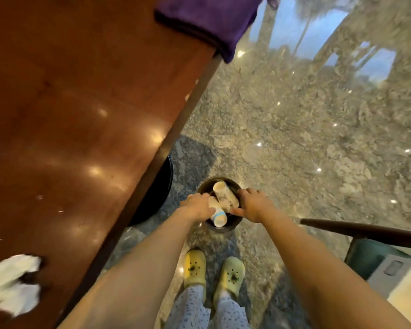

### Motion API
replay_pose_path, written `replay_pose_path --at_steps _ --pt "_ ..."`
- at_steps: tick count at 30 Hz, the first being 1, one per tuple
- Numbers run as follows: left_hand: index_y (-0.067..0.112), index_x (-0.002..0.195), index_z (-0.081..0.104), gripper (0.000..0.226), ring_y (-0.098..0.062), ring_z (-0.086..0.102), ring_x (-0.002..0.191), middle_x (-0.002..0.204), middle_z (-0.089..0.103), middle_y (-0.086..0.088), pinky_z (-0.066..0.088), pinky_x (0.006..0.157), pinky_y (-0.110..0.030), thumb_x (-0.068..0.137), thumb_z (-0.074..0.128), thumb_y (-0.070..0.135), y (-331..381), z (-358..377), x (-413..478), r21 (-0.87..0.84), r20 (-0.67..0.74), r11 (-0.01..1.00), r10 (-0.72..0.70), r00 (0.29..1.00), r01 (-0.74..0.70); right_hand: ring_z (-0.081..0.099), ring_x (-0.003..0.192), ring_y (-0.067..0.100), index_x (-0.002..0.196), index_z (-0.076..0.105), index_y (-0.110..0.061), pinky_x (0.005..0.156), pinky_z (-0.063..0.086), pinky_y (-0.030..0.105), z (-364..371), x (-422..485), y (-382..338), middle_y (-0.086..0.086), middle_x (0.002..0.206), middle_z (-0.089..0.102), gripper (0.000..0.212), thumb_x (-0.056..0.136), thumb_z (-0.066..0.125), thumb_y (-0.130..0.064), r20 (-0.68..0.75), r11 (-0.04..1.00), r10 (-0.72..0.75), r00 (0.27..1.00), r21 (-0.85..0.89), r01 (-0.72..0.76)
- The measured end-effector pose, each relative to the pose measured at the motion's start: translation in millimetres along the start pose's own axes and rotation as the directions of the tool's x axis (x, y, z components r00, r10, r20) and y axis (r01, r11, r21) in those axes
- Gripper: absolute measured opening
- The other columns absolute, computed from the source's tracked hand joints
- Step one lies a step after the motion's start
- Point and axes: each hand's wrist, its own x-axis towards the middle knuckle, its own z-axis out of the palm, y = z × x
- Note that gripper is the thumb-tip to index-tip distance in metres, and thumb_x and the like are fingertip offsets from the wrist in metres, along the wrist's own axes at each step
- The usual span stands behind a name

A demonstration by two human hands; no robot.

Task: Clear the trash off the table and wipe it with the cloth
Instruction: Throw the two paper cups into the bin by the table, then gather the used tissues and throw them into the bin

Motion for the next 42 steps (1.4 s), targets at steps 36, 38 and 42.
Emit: replay_pose_path --at_steps 36,38,42 --pt "0.029 0.145 0.023 0.063 -0.023 0.019 0.141 0.153 0.026 -0.001 0.028 0.112 -0.046 0.09 0.047 0.048 -214 -105 -406 -0.265 -0.583 0.953 -0.277 0.764 0.144 0.019 0.142 0.03 0.149 0.017 -0.014 0.114 0.026 0.045 -171 -242 -323 0.007 0.156 0.017 0.084 0.085 0.053 -0.057 0.073 0.515 -0.728 0.682 -0.598 0.614" --pt "0.026 0.146 0.022 0.064 -0.024 0.02 0.14 0.153 0.026 -0.002 0.029 0.111 -0.044 0.091 0.047 0.048 -229 -86 -415 -0.307 -0.553 0.934 -0.331 0.764 0.183 0.022 0.14 0.031 0.148 0.02 -0.013 0.112 0.026 0.043 -153 -240 -337 0.01 0.155 0.021 0.082 0.086 0.054 -0.054 0.136 0.47 -0.745 0.653 -0.587 0.659" --pt "0.022 0.146 0.021 0.071 -0.027 0.024 0.139 0.152 0.028 -0.004 0.029 0.111 -0.043 0.088 0.049 0.051 -246 -37 -418 -0.408 -0.48 0.892 -0.39 0.786 0.193 0.032 0.132 0.032 0.145 0.028 -0.017 0.107 0.034 0.044 -114 -233 -345 0.009 0.149 0.032 0.071 0.088 0.056 -0.047 0.275 0.328 -0.77 0.576 -0.604 0.726"
